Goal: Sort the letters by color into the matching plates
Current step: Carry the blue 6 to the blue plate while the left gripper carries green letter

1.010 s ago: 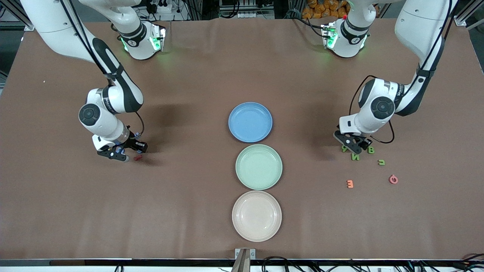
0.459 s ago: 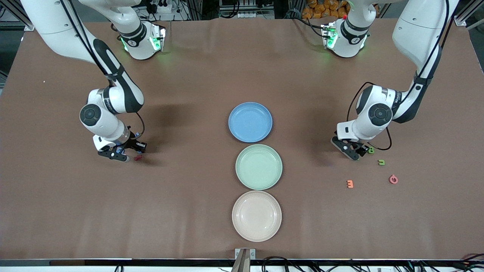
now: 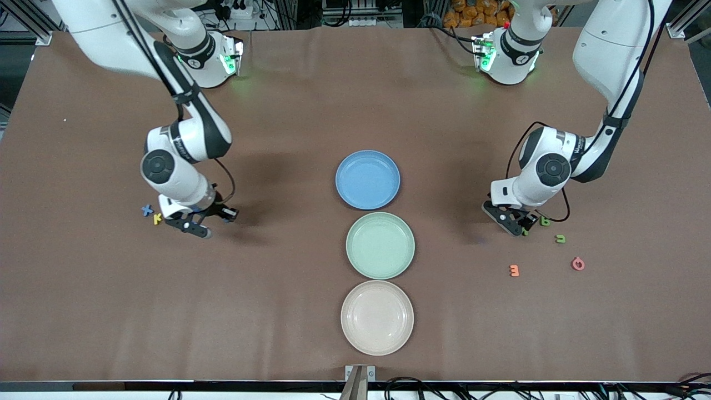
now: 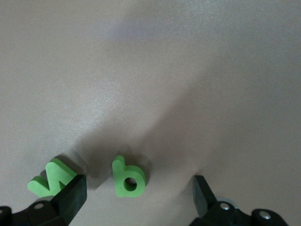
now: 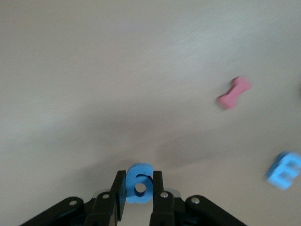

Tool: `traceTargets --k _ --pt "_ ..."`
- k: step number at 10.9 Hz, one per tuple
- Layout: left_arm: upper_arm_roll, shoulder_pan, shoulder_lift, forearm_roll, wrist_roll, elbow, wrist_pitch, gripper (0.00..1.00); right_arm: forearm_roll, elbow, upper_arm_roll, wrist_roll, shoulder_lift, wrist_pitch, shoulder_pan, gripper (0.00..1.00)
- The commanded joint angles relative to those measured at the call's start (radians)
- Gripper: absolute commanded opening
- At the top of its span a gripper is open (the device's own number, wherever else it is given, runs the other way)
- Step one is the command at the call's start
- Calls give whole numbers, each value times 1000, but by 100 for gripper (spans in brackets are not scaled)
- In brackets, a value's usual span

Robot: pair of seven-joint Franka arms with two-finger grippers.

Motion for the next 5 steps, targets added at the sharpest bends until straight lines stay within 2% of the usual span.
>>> traceTargets --k 1,2,3,5 --pt "0 2 17 12 -54 12 12 63 3 44 84 198 -4 -36 46 0" --pt "0 0 17 12 -130 9 12 6 3 50 101 266 -2 -35 82 0" --pt "-2 -6 17 13 -167 9 12 0 3 59 102 339 -1 -28 133 0" --pt "-7 -12 18 10 -172 7 12 0 5 116 104 491 18 -33 246 0"
